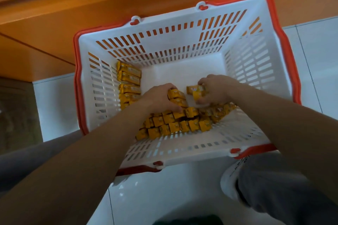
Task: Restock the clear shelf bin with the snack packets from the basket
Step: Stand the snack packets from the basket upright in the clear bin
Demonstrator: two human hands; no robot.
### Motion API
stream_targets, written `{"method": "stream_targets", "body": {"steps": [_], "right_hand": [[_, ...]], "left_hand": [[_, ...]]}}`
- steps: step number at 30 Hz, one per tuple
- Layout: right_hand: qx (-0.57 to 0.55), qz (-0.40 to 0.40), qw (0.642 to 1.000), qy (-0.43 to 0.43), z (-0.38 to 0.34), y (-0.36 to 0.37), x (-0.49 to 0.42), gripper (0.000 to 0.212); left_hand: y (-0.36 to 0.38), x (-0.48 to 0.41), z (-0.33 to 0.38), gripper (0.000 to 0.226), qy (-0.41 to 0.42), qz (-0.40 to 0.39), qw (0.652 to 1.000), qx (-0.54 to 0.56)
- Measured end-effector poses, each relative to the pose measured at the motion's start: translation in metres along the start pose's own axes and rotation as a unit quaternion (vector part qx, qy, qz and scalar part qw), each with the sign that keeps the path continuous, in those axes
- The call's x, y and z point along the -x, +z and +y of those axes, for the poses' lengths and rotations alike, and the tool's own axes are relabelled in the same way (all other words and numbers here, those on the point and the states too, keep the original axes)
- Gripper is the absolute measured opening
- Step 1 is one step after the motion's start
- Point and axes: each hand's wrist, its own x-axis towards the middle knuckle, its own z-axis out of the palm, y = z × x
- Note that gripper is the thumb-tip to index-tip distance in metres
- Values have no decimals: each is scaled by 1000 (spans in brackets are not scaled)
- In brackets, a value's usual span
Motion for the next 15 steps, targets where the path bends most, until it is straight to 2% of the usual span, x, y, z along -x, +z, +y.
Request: {"method": "stream_targets", "body": {"steps": [3,8,11,15], "right_hand": [[-149,37,985,76,9,-2,-4,75],[-181,92,974,97,5,-7,-12,58],[-193,102,972,83,3,-8,-14,66],[-208,57,975,58,3,1,-11,75]], "left_hand": [[-1,-5,0,78,-21,-2,1000,21],[-5,-11,7,69,-42,11,999,10],[-7,-16,13,61,-51,32,998,-3],[-5,-29,18,59,-54,65,995,47]]}}
